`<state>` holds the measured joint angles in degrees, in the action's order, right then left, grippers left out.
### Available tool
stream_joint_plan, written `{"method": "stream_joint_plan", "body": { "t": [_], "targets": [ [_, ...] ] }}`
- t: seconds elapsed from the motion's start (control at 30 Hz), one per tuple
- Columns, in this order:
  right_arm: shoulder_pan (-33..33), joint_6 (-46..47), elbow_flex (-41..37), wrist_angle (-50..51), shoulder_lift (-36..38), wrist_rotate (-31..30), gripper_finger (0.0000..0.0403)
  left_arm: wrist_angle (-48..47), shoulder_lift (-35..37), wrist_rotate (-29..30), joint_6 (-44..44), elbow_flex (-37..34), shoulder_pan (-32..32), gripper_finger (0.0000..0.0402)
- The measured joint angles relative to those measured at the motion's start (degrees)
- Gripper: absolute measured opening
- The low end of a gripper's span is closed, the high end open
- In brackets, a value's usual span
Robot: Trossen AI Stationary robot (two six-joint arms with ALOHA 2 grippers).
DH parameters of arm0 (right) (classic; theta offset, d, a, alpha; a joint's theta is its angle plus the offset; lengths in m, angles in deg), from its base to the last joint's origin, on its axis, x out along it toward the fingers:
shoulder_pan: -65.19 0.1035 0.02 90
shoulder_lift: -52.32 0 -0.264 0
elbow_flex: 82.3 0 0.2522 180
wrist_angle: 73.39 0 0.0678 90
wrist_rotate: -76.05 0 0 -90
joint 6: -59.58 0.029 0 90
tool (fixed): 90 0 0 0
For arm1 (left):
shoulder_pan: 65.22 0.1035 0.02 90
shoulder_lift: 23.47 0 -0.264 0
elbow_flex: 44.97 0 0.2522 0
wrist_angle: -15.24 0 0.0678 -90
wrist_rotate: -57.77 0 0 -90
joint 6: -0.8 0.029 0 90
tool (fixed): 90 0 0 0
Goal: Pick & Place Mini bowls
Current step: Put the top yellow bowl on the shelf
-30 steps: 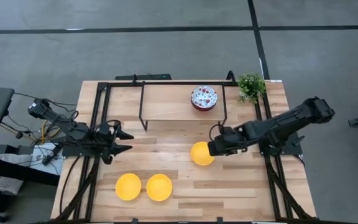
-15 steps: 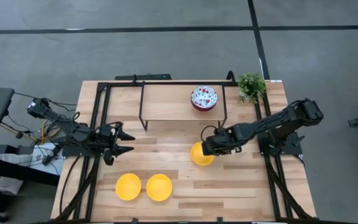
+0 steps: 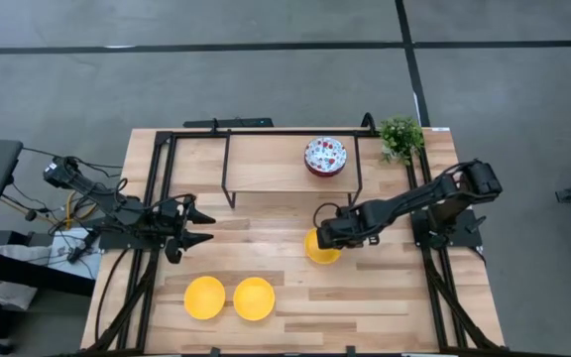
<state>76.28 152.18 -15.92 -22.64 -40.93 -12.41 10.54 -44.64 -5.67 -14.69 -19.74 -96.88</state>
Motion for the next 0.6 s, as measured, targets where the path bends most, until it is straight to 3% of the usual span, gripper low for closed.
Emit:
{"method": "stream_joint_plan", "body": {
  "t": [0.2,0.47,0.6],
  "targets": [
    [0.0,0.0,0.0,-0.5,-0.9,0.1,0.0103,0.0,0.0,0.0,0.0,0.0,0.0,0.0216],
    [0.0,-0.5,0.0,1.4,-0.4,0.0,0.0010,0.0,0.0,0.0,0.0,0.0,0.0,0.0216],
    [0.0,-1.0,0.0,1.5,-0.4,0.1,0.0006,0.0,0.0,0.0,0.0,0.0,0.0,0.0216]
  ]
}}
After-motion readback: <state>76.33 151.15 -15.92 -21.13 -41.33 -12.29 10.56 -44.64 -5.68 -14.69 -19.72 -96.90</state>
